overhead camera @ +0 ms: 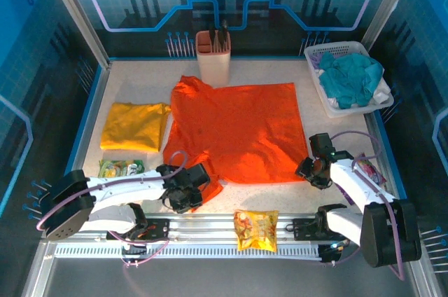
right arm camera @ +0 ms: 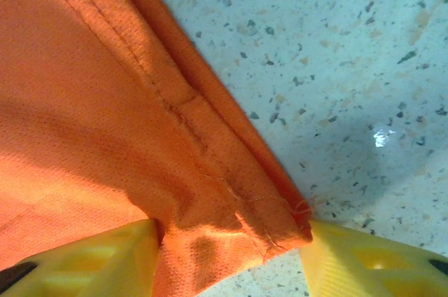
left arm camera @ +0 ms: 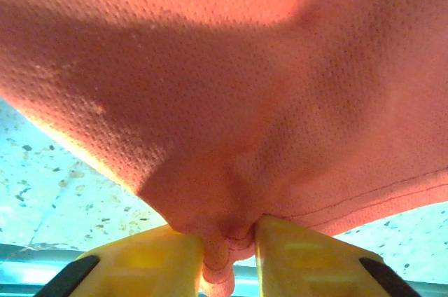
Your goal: Fold and stack the t-shirts
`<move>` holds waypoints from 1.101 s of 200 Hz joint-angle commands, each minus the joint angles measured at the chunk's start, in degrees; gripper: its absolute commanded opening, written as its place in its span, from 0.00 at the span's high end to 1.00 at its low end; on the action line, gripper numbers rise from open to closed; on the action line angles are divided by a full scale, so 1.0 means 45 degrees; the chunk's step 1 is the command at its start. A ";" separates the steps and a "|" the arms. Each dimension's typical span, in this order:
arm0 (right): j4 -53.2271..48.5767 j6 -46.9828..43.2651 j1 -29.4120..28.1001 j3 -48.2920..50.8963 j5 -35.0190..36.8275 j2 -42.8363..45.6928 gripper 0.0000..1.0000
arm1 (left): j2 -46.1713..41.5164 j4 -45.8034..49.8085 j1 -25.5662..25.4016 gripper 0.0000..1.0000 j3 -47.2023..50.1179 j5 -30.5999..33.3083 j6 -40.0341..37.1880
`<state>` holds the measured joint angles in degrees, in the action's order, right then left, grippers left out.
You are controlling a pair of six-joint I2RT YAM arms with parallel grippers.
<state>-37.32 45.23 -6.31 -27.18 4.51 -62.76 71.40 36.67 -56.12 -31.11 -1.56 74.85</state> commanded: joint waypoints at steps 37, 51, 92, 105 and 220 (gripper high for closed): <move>0.1547 0.0142 0.0201 -0.0027 -0.0052 -0.0748 0.49 | 0.0501 0.0346 0.0628 0.79 0.0235 0.0595 -0.1163; 0.1594 0.0176 0.0226 -0.0180 -0.0216 -0.1050 0.50 | 0.0545 0.0405 0.0727 0.80 0.0159 0.0659 -0.1360; 0.1915 0.0284 0.0211 -0.0227 -0.0048 -0.1057 0.69 | 0.0702 0.0781 0.1175 0.97 -0.0292 0.1056 -0.2181; 0.1958 0.0180 0.0216 -0.0302 -0.0023 -0.0986 0.81 | 0.0483 0.1072 0.1320 1.00 -0.0457 0.1469 -0.2463; 0.1025 -0.1285 0.0212 -0.2767 -0.0469 0.1543 1.00 | -0.2284 0.4344 0.4966 1.00 -0.4953 0.2629 -0.7321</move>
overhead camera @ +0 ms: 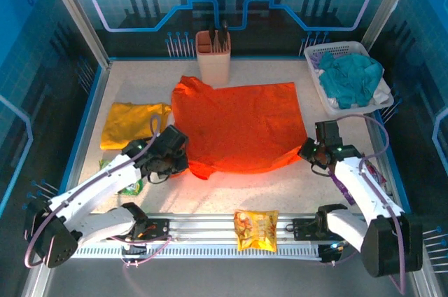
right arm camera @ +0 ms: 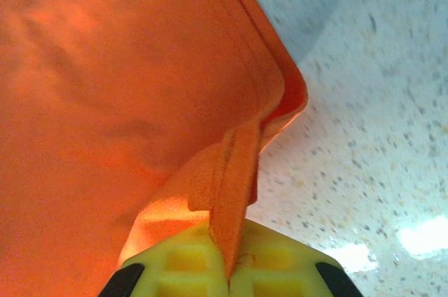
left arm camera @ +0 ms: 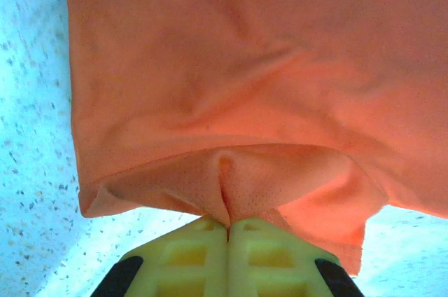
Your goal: Fold and stack the t-shirts
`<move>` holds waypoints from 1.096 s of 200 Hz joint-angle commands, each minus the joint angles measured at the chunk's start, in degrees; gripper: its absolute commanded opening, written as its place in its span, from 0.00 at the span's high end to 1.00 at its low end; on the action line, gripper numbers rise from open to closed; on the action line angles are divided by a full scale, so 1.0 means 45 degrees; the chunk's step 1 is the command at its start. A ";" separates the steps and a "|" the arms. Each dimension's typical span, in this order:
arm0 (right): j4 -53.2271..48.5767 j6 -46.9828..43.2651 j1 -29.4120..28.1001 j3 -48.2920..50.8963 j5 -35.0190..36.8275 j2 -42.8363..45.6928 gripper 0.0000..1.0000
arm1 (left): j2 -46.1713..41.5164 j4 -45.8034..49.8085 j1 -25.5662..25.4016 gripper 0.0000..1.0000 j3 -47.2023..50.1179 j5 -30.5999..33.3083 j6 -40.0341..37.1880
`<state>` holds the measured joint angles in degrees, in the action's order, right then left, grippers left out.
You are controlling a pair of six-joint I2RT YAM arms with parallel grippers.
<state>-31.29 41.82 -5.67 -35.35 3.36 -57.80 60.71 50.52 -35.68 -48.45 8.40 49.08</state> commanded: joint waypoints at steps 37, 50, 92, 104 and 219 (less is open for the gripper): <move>-0.0970 -0.1056 0.0069 -0.3105 -0.0618 0.0598 1.00 | 0.0915 0.1926 0.1049 1.00 -0.4524 0.0972 -0.3288; -0.1013 -0.1270 0.0075 -0.3951 -0.0769 0.0517 1.00 | 0.1344 0.2338 0.1373 1.00 -0.5954 0.1400 -0.4038; -0.1095 -0.2303 0.0080 -0.6514 -0.1423 0.0013 1.00 | 0.2539 0.3246 0.2420 1.00 -1.0515 0.2091 -0.6187; -0.1002 -0.2411 0.0072 -0.7131 -0.1644 0.0085 1.00 | 0.2825 0.3604 0.2459 1.00 -1.1927 0.2432 -0.6690; -0.1818 -0.3907 0.0050 -1.1157 -0.2619 0.2844 1.00 | -0.0053 0.2309 0.2453 1.00 -1.6137 0.0376 -0.8771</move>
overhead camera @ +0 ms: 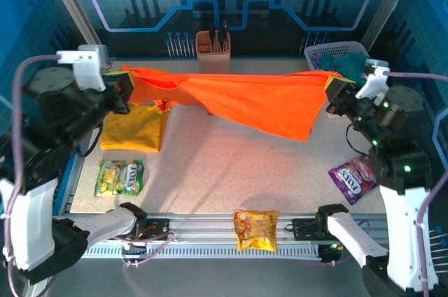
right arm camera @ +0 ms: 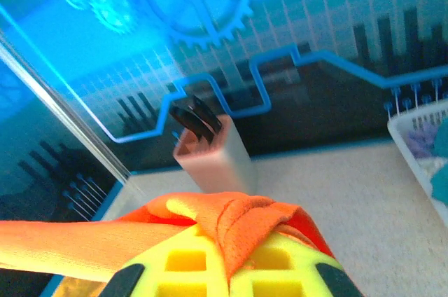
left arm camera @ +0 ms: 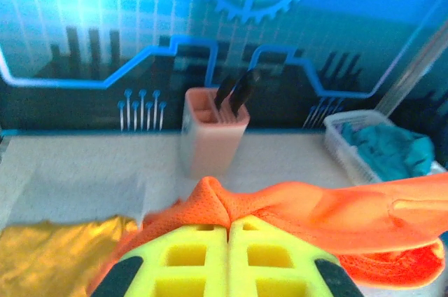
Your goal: Fold and stack the t-shirts
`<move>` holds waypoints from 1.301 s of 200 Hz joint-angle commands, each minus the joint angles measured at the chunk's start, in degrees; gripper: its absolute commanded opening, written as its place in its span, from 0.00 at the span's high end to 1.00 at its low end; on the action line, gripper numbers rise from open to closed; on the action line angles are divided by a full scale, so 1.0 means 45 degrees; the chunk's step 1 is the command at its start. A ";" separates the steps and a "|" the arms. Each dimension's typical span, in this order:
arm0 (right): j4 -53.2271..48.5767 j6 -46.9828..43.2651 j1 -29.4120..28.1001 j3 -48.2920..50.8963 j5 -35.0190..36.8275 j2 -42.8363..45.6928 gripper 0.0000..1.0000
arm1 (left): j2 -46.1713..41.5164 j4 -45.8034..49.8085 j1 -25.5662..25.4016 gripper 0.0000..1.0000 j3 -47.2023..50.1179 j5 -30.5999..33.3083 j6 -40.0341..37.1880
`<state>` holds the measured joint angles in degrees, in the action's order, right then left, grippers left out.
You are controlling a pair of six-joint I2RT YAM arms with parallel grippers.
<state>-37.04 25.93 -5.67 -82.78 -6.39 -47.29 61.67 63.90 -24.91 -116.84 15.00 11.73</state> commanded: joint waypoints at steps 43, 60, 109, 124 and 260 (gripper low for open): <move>-0.1597 -0.0052 0.0053 -0.1058 -0.0767 0.1189 1.00 | -0.0218 -0.0653 0.0063 1.00 -0.1602 -0.1152 -0.0462; -0.2455 0.0114 0.0052 -0.1427 -0.0613 0.1159 1.00 | -0.0044 -0.0968 0.0052 1.00 -0.1268 -0.1043 -0.0384; -0.4353 0.1167 0.0053 -0.1518 0.0079 0.0061 1.00 | 0.1011 -0.2311 0.0088 1.00 0.0740 -0.0158 -0.0455; -0.4361 0.1444 0.0059 -0.0714 -0.0052 -0.0566 1.00 | 0.1224 -0.3363 0.0299 1.00 0.2237 -0.0239 -0.0267; 0.4861 0.2046 0.1668 0.3901 -0.1227 -0.9784 1.00 | 0.7540 -0.9882 0.3436 1.00 0.7586 -0.4273 0.2443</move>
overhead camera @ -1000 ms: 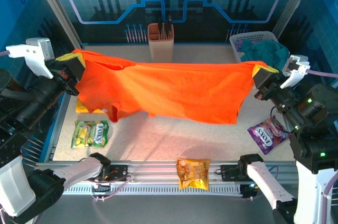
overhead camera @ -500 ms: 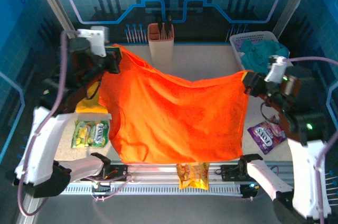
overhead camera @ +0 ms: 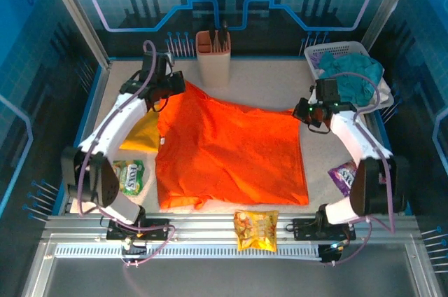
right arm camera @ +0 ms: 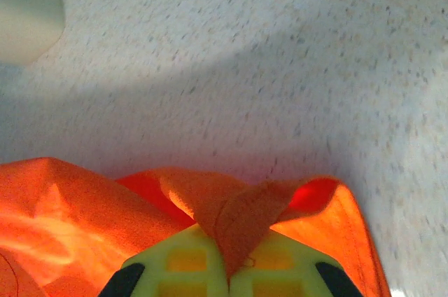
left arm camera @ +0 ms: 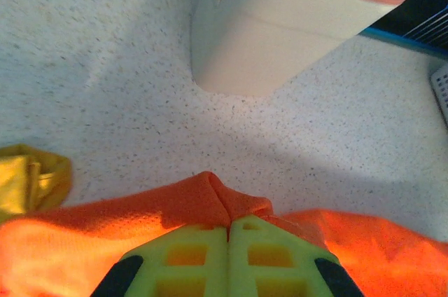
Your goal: Fold and stack the t-shirts
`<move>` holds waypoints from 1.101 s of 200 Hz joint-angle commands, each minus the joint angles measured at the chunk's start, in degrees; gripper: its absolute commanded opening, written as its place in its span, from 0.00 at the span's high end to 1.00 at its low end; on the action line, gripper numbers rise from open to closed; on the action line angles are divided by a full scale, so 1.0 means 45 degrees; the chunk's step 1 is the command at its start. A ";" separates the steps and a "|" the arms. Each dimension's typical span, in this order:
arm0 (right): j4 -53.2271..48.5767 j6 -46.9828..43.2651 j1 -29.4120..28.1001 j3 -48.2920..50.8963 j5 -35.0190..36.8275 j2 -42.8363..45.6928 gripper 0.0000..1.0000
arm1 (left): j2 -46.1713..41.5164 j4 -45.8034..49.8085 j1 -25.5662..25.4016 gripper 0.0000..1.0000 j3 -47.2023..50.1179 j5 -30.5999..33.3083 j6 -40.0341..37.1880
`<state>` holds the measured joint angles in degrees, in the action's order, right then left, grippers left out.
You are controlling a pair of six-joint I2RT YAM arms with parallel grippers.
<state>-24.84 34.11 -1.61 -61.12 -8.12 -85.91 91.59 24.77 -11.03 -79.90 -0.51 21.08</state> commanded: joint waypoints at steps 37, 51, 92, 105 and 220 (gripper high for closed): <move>0.2650 0.0113 0.1612 -0.1985 -0.0987 -0.2582 1.00 | 0.2163 -0.1619 0.0645 1.00 -0.1280 -0.1865 0.0865; 0.3023 0.0283 0.1974 -0.2023 -0.1191 -0.2760 1.00 | 0.2445 -0.1589 0.0653 1.00 -0.1557 -0.1989 0.0836; 0.3069 0.0443 0.2117 -0.2407 -0.2027 -0.3211 1.00 | 0.3044 -0.1275 0.0863 1.00 -0.2440 -0.2255 0.0474; 0.2979 0.0410 0.2008 -0.2249 -0.2032 -0.3220 1.00 | 0.3045 -0.1254 0.0907 1.00 -0.2356 -0.2356 0.0479; 0.1284 -0.0171 0.2249 -0.1820 -0.1869 -0.3446 1.00 | 0.1956 -0.1453 0.0811 1.00 0.0745 -0.2967 0.2314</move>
<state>-15.35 34.87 7.86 -68.23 -16.78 -100.47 104.31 18.55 -7.44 -79.77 -11.68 27.68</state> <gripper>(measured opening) 0.059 0.049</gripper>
